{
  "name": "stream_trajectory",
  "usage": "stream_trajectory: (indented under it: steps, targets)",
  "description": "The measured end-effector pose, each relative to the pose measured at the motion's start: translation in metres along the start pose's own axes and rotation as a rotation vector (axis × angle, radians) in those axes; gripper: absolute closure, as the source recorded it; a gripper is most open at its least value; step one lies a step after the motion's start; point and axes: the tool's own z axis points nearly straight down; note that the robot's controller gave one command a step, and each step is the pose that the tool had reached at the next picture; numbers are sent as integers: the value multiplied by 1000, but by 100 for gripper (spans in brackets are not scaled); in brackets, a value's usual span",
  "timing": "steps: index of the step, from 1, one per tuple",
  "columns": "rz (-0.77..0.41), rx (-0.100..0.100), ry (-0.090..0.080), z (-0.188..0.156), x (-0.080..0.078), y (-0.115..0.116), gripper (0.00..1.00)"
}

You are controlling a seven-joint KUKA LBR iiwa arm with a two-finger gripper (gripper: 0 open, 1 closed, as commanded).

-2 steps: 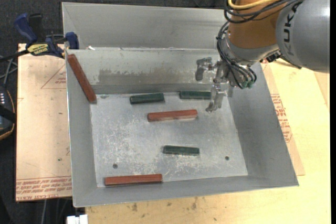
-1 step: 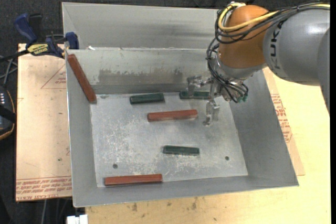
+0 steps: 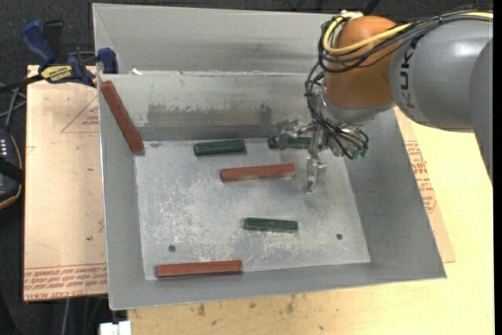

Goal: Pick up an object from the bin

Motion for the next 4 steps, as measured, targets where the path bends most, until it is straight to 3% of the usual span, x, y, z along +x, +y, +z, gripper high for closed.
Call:
stream_trajectory:
  steps: [1, 2, 3, 4]
  targets:
    - [-141, -4, 9, -40, -7, 16, 0]
    - [-257, -3, 2, 33, -28, 40, 100]
    - [-257, -3, 1, 33, -28, 40, 100]
    - [-289, -5, 6, -8, -31, 44, 100]
